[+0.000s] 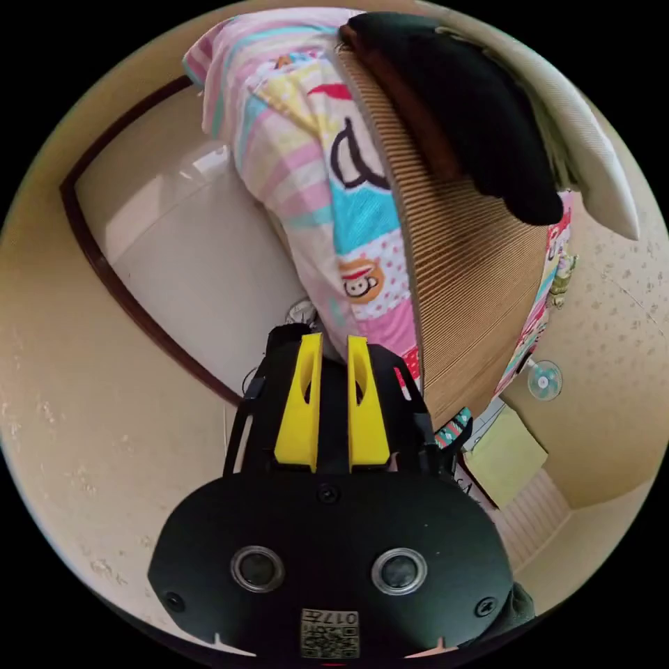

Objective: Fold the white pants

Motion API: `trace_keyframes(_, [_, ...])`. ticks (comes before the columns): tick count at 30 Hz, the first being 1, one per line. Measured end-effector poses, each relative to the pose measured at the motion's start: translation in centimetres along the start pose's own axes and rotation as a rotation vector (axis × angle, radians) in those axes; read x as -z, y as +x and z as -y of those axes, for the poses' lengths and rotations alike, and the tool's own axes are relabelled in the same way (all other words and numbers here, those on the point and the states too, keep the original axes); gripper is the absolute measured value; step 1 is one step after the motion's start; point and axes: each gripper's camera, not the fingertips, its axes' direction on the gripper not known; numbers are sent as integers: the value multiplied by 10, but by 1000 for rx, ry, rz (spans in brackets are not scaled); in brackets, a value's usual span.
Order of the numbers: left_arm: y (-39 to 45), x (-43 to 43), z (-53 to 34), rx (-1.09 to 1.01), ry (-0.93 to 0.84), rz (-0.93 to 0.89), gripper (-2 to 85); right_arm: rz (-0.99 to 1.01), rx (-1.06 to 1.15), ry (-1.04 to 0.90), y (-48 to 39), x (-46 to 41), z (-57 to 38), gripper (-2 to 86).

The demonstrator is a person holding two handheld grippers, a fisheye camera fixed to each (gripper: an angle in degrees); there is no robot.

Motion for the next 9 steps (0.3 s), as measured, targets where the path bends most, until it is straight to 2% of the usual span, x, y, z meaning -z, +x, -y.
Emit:
trace_keyframes(1, [-24,-34,-21,61,-94,44,62,58,-86,70,31,17,-25,4])
trace_keyframes(3, [-55,-77,-56,188,-197,72,58,381,-344,446,127,64,-148,4])
trace_keyframes(4, [-71,-99,-79,277,-239,28,55,480,-382,557,144,68,-179,4])
trace_keyframes(6, [-87,-123,-109,432,-229,-106,51,893,-451,1004,191,46,-288,5])
trace_keyframes(7, [-93,-134,-126,549,-179,-219,46,987,-459,1097,197,33,-308,5])
trace_keyframes(9, [-94,-144,-142,728,-54,-417,25,1304,-450,1377,207,-31,-354,5])
